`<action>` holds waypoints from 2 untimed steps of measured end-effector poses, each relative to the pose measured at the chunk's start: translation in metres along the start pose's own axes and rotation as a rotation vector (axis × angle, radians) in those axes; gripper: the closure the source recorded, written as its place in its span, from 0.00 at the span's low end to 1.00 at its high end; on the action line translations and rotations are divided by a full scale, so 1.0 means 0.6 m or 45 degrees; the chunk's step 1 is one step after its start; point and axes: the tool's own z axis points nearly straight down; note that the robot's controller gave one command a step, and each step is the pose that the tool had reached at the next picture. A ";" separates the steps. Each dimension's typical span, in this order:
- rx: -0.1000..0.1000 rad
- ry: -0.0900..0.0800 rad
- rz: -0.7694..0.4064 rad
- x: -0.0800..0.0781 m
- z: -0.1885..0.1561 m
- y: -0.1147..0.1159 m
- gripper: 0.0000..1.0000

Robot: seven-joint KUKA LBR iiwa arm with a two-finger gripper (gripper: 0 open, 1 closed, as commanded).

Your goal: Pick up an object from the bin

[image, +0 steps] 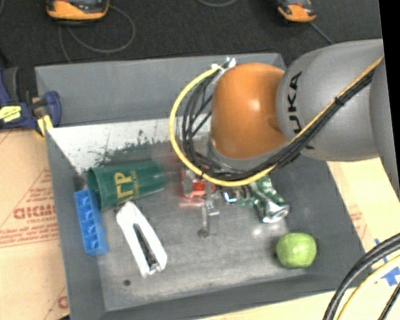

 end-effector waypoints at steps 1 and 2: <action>0.005 -0.013 -0.103 -0.082 0.075 -0.027 0.00; 0.000 0.008 -0.078 -0.111 0.109 -0.068 0.00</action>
Offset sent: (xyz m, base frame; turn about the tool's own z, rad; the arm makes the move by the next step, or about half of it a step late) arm 0.0738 -0.0428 -0.0601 -0.0527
